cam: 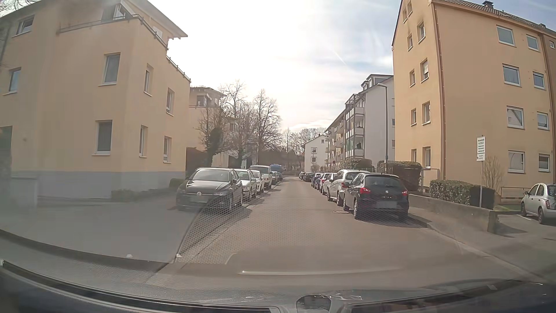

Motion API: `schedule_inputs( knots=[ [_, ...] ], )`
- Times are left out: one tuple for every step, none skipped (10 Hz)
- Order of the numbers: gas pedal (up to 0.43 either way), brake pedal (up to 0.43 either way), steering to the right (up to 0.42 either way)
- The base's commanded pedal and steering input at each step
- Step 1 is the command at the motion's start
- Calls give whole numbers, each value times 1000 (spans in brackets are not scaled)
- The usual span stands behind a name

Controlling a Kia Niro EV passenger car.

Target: Follow the waypoints while adhering to traffic rules and regulations

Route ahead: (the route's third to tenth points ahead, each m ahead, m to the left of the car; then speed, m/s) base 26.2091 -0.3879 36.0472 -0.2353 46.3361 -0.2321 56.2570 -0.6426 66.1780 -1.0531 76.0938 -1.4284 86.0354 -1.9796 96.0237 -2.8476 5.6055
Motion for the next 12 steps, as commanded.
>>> schedule_inputs(
  knots=[
    [79, 0, 11],
    [79, 0, 9],
    [79, 0, 9],
    [79, 0, 9],
    [79, 0, 7],
    [79, 0, 3],
    [79, 0, 0],
    [79, 0, 0],
    [79, 0, 0],
    [79, 0, 0],
    [79, 0, 0],
    [79, 0, -1]
  ],
)
